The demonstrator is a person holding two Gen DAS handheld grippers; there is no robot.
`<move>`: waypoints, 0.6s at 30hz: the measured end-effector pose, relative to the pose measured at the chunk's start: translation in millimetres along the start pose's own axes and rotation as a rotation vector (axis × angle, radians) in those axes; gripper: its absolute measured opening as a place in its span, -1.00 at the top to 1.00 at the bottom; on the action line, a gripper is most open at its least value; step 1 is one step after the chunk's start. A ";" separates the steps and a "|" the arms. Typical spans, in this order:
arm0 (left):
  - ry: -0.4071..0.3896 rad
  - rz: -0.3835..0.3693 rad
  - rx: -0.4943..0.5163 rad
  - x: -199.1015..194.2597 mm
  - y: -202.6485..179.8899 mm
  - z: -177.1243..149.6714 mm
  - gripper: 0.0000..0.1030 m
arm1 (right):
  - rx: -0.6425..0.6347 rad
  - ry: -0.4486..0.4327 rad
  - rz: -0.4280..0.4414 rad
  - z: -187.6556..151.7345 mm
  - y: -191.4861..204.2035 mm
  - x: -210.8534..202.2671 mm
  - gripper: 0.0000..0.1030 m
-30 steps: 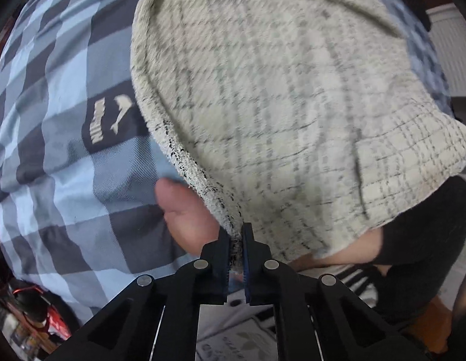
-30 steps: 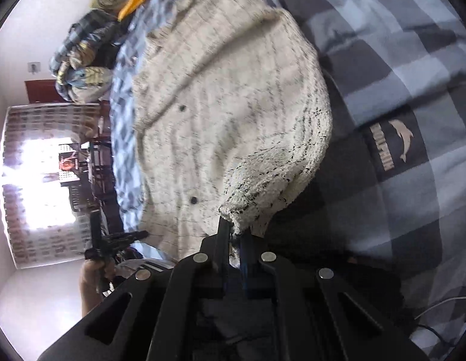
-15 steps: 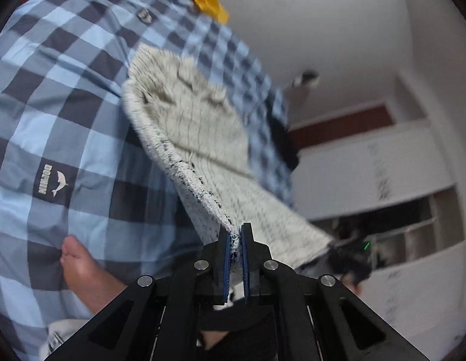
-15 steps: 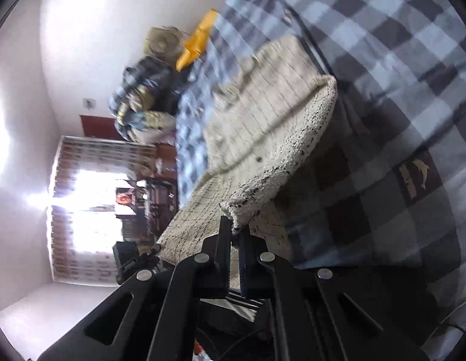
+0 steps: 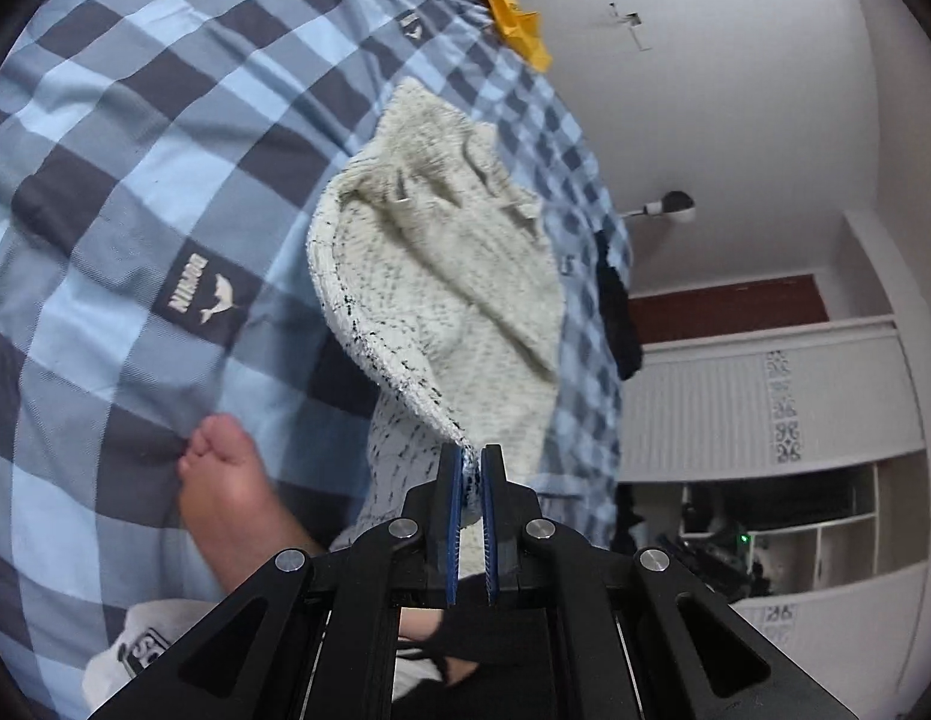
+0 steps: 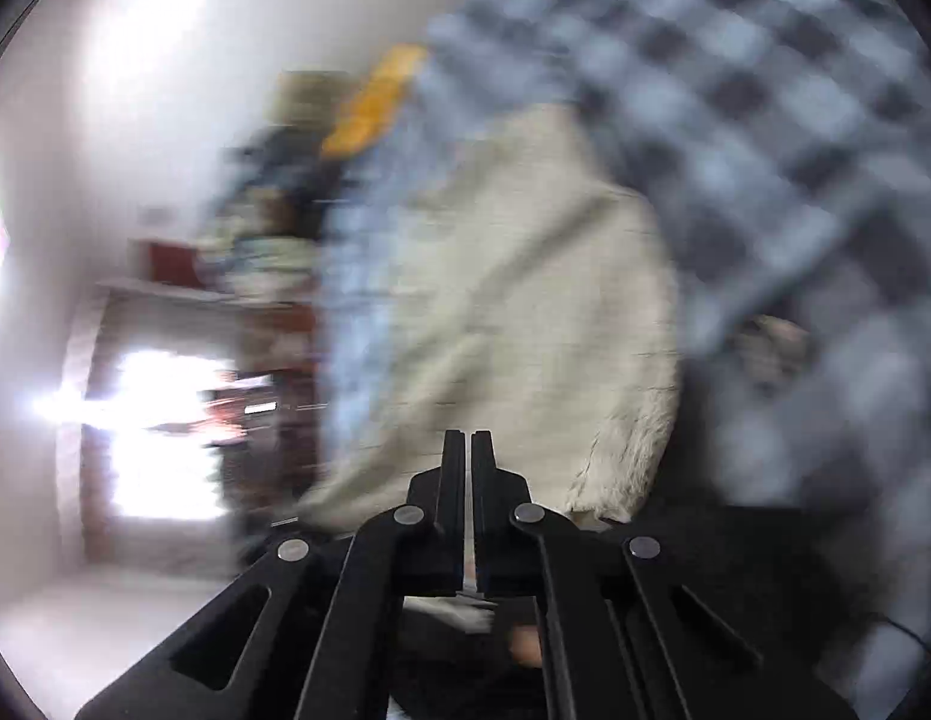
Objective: Fold small clothes
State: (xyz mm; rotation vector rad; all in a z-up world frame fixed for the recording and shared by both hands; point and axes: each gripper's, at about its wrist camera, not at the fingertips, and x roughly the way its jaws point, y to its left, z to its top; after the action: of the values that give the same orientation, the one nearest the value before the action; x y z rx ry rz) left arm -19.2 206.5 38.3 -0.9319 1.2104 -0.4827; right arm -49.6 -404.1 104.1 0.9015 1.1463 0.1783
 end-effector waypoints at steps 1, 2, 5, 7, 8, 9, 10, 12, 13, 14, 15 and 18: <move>0.001 0.006 -0.006 2.2 2.3 0.0 0.90 | 0.024 0.014 -0.068 4.0 -10.1 10.5 0.61; -0.001 0.018 -0.010 3.8 4.9 0.6 0.90 | 0.047 0.040 -0.115 8.9 -22.1 24.8 0.34; -0.003 0.024 -0.012 3.1 8.5 -0.6 0.90 | 0.092 0.154 -0.228 22.4 -50.0 72.4 -0.49; -0.003 0.020 -0.012 3.7 8.6 0.1 0.90 | 0.125 0.281 -0.261 32.3 -66.3 113.8 -0.49; -0.002 0.020 -0.012 3.1 12.0 0.2 0.90 | 0.144 0.365 -0.266 34.9 -76.0 135.0 -0.49; -0.001 0.022 -0.013 3.3 12.6 0.2 0.90 | 0.152 0.428 -0.275 34.6 -82.0 148.6 -0.49; 0.001 0.024 -0.011 3.1 13.5 0.1 0.90 | 0.162 0.512 -0.289 35.2 -90.4 170.2 -0.49; 0.005 0.029 -0.005 3.2 12.7 -0.1 0.90 | 0.181 0.640 -0.327 32.8 -106.7 209.0 -0.49; 0.007 0.031 -0.003 3.9 12.5 0.3 0.90 | 0.189 0.693 -0.359 29.5 -114.0 224.1 -0.49; 0.010 0.033 0.000 4.7 12.1 0.7 0.90 | 0.213 0.760 -0.387 24.9 -121.0 239.8 -0.49; 0.013 0.034 0.004 5.2 11.5 1.1 0.90 | 0.218 0.814 -0.389 22.6 -122.3 251.8 -0.49; 0.014 0.033 0.006 6.4 10.9 4.0 0.90 | 0.098 0.853 -0.430 26.4 -108.7 274.8 -0.49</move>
State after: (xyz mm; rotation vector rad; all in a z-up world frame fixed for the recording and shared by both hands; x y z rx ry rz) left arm -15.1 209.1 26.0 -0.9038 1.2348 -0.4672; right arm 59.9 -337.1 -163.3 0.6407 2.1280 0.1556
